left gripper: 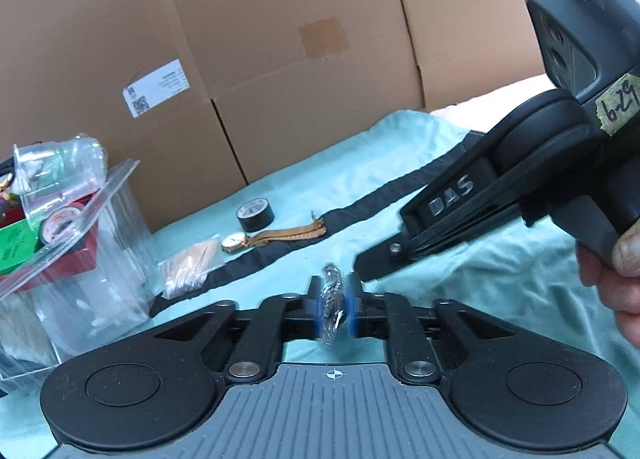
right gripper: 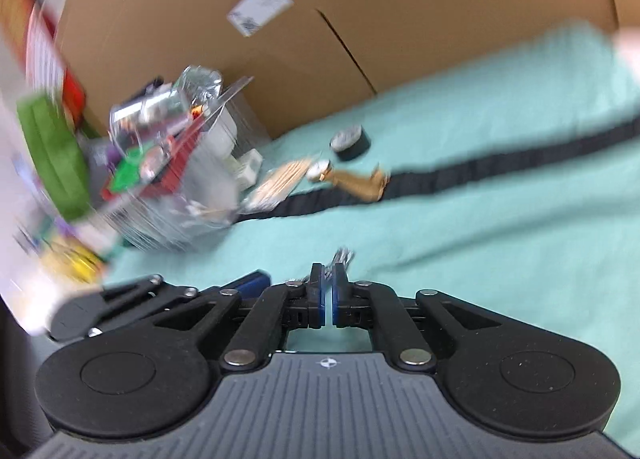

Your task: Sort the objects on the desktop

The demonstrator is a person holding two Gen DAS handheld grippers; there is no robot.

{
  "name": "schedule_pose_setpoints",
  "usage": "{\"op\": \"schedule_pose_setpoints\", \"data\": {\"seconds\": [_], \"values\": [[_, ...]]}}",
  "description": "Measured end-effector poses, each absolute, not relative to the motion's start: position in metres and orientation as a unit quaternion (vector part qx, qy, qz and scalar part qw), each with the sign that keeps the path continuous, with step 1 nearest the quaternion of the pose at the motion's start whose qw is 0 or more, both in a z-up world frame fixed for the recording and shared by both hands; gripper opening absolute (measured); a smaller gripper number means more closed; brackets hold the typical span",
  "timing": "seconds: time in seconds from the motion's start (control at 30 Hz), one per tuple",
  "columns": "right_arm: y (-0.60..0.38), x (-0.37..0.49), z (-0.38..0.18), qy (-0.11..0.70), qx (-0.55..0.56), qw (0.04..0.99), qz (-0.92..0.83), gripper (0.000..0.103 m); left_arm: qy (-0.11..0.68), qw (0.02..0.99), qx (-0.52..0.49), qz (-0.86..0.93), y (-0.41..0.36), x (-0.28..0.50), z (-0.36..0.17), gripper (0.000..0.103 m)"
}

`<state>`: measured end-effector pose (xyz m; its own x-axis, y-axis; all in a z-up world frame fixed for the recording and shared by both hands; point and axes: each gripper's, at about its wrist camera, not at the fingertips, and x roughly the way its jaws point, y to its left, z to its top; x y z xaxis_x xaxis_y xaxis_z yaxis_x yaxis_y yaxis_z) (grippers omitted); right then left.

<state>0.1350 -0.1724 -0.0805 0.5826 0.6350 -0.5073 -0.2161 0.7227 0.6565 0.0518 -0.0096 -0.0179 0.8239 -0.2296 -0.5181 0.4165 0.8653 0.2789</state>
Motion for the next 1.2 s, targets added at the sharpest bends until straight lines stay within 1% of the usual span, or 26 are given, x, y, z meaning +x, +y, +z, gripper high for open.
{"op": "schedule_pose_setpoints", "data": {"seconds": [0.03, 0.07, 0.1, 0.17, 0.2, 0.27, 0.37, 0.4, 0.43, 0.47, 0.5, 0.53, 0.6, 0.63, 0.7, 0.8, 0.9, 1.03, 1.07, 1.1, 1.13, 1.2], "values": [[-0.177, 0.138, -0.086, 0.392, 0.305, 0.829, 0.256, 0.014, 0.24, 0.936, 0.191, -0.174, -0.008, 0.052, -0.017, 0.0], [-0.181, 0.141, -0.091, 0.404, 0.342, 0.808, 0.258, 0.031, 0.242, 0.936, 0.188, -0.175, -0.006, 0.053, -0.017, 0.0], [-0.184, 0.144, -0.097, 0.413, 0.371, 0.792, 0.255, 0.033, 0.241, 0.936, 0.19, -0.171, -0.006, 0.054, -0.018, 0.0], [-0.186, 0.148, -0.103, 0.415, 0.404, 0.772, 0.262, 0.032, 0.242, 0.937, 0.19, -0.165, -0.003, 0.056, -0.019, 0.0], [-0.187, 0.149, -0.103, 0.416, 0.415, 0.767, 0.258, 0.032, 0.243, 0.938, 0.186, -0.165, -0.001, 0.056, -0.019, 0.0], [-0.183, 0.152, -0.1, 0.416, 0.407, 0.772, 0.255, 0.035, 0.247, 0.937, 0.187, -0.161, 0.001, 0.056, -0.018, 0.0], [-0.174, 0.158, -0.094, 0.416, 0.384, 0.785, 0.25, 0.043, 0.254, 0.933, 0.198, -0.157, 0.005, 0.054, -0.021, 0.0], [-0.171, 0.16, -0.092, 0.416, 0.378, 0.788, 0.25, 0.044, 0.257, 0.932, 0.2, -0.158, 0.007, 0.052, -0.023, 0.0], [-0.168, 0.161, -0.091, 0.417, 0.374, 0.789, 0.251, 0.046, 0.26, 0.93, 0.202, -0.162, 0.009, 0.05, -0.024, 0.016], [-0.167, 0.164, -0.09, 0.419, 0.369, 0.79, 0.254, 0.046, 0.262, 0.928, 0.204, -0.168, 0.011, 0.048, -0.025, 0.021], [-0.164, 0.165, -0.089, 0.419, 0.364, 0.792, 0.254, 0.046, 0.26, 0.928, 0.206, -0.17, 0.012, 0.045, -0.026, 0.03], [-0.163, 0.166, -0.089, 0.419, 0.359, 0.795, 0.253, 0.046, 0.256, 0.929, 0.211, -0.164, 0.012, 0.043, -0.027, 0.044], [-0.161, 0.167, -0.089, 0.42, 0.354, 0.796, 0.255, 0.046, 0.244, 0.929, 0.235, -0.145, 0.008, 0.039, -0.03, 0.061], [-0.159, 0.167, -0.089, 0.42, 0.352, 0.797, 0.255, 0.046, 0.237, 0.929, 0.247, -0.138, 0.006, 0.037, -0.031, 0.062], [-0.155, 0.168, -0.089, 0.421, 0.348, 0.797, 0.257, 0.046, 0.233, 0.927, 0.258, -0.138, 0.001, 0.036, -0.032, 0.062], [-0.148, 0.17, -0.085, 0.422, 0.332, 0.805, 0.254, 0.046, 0.247, 0.927, 0.243, -0.141, -0.003, 0.042, -0.033, 0.063], [-0.141, 0.171, -0.079, 0.425, 0.304, 0.816, 0.248, 0.046, 0.266, 0.929, 0.22, -0.135, 0.001, 0.051, -0.035, 0.059], [-0.124, 0.172, -0.068, 0.427, 0.241, 0.841, 0.229, 0.047, 0.283, 0.932, 0.18, -0.137, 0.009, 0.059, -0.034, 0.059], [-0.117, 0.172, -0.065, 0.428, 0.219, 0.848, 0.226, 0.049, 0.285, 0.933, 0.172, -0.14, 0.01, 0.06, -0.035, 0.059], [-0.109, 0.171, -0.062, 0.427, 0.192, 0.855, 0.224, 0.051, 0.288, 0.932, 0.166, -0.143, 0.011, 0.061, -0.034, 0.054], [-0.101, 0.17, -0.058, 0.427, 0.162, 0.861, 0.223, 0.055, 0.291, 0.931, 0.161, -0.152, 0.011, 0.061, -0.034, 0.046], [-0.084, 0.166, -0.054, 0.427, 0.096, 0.872, 0.218, 0.057, 0.293, 0.93, 0.155, -0.156, 0.01, 0.062, -0.034, 0.043]]}}
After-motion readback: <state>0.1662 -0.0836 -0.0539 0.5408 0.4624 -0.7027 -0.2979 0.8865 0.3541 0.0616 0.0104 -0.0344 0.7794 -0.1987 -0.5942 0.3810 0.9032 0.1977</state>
